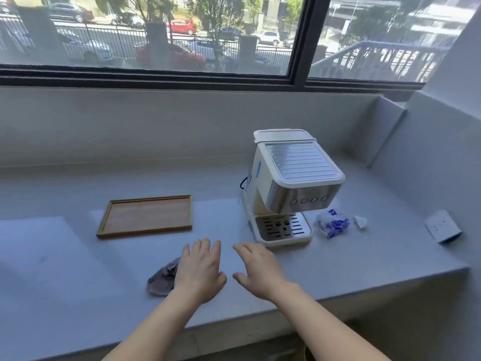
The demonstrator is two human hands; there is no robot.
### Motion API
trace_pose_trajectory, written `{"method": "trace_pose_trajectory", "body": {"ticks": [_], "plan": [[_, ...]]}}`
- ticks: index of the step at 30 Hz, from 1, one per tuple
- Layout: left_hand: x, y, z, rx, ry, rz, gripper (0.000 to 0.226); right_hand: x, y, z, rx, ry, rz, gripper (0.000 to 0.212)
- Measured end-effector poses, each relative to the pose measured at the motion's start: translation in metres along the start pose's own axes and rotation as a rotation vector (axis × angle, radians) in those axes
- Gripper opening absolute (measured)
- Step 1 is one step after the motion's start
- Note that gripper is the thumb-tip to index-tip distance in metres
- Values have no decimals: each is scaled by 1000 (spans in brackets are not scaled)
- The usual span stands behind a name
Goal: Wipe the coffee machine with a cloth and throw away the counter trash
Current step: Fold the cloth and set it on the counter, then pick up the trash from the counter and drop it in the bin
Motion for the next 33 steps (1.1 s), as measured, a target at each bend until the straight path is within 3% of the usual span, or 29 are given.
{"method": "trace_pose_trajectory", "body": {"ticks": [9, 12, 20, 33], "plan": [[-19, 21, 122, 148, 16, 26, 66, -18, -80, 97, 233, 28, 23, 68], [-20, 25, 169, 180, 9, 39, 58, -25, -107, 134, 264, 27, 29, 65], [-24, 44, 268, 169, -26, 63, 67, -41, -164, 223, 292, 52, 36, 65], [-28, 107, 338, 216, -50, 23, 40, -65, -158, 327, 366, 148, 101, 54]]}}
Point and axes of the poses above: each hand's wrist, its own y-axis towards the middle knuckle, its own x-axis out of the palm, z = x × y, the point moved 6 cm from there along y, towards the middle knuckle, and after that the axes turned 13 degrees about -z, right-handed, at the moved point
